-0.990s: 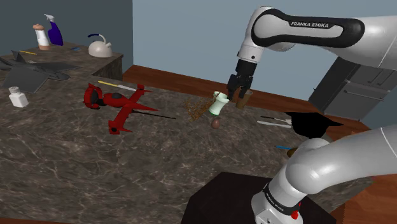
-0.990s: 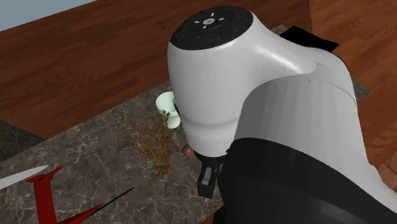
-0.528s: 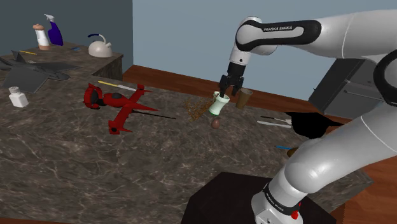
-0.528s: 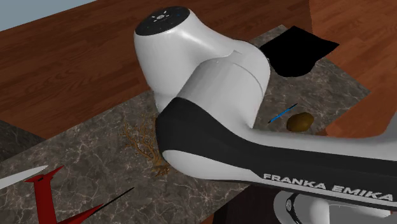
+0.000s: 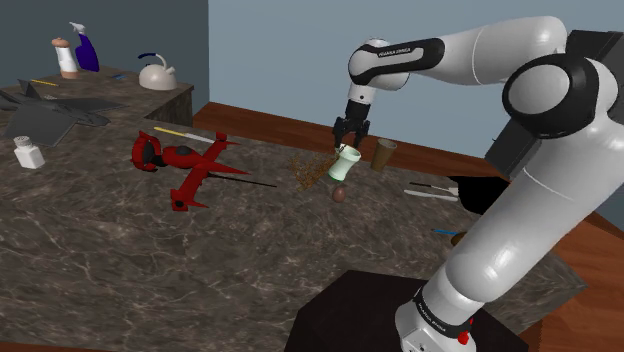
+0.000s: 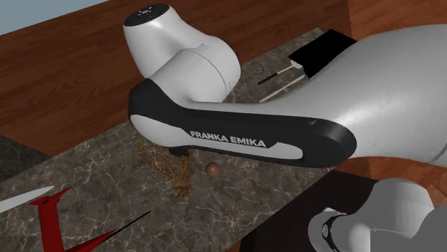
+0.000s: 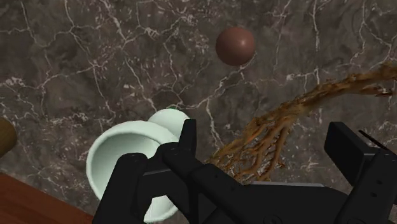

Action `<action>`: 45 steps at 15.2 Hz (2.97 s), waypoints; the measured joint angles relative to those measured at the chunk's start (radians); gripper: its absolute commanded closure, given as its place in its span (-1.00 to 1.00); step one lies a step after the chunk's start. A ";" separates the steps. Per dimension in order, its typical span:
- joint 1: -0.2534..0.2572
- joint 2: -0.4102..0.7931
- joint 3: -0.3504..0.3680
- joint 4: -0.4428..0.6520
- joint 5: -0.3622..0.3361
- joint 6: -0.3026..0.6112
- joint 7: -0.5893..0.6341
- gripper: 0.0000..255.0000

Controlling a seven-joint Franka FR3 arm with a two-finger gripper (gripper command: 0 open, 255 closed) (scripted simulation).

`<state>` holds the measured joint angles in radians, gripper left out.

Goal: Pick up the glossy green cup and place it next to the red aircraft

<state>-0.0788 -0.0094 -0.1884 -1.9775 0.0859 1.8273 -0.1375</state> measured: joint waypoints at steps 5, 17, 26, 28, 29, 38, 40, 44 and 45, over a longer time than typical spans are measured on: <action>-0.029 0.164 -0.024 0.149 0.024 0.010 -0.016 -1.00; -0.058 0.334 -0.034 0.227 0.058 0.096 -0.037 -1.00; -0.057 0.333 -0.034 0.223 0.060 0.102 -0.036 1.00; -0.058 0.333 -0.034 0.223 0.060 0.102 -0.036 1.00; -0.058 0.332 -0.034 0.222 0.059 0.103 -0.036 1.00; -0.056 0.316 -0.036 0.248 0.053 0.057 -0.030 1.00; -0.057 0.307 -0.037 0.262 0.050 0.034 -0.028 1.00; -0.056 0.291 -0.038 0.299 0.045 -0.017 -0.022 1.00; -0.056 0.289 -0.039 0.307 0.044 -0.028 -0.020 1.00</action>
<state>-0.1349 0.2791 -0.2271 -1.6701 0.1295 1.7988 -0.1578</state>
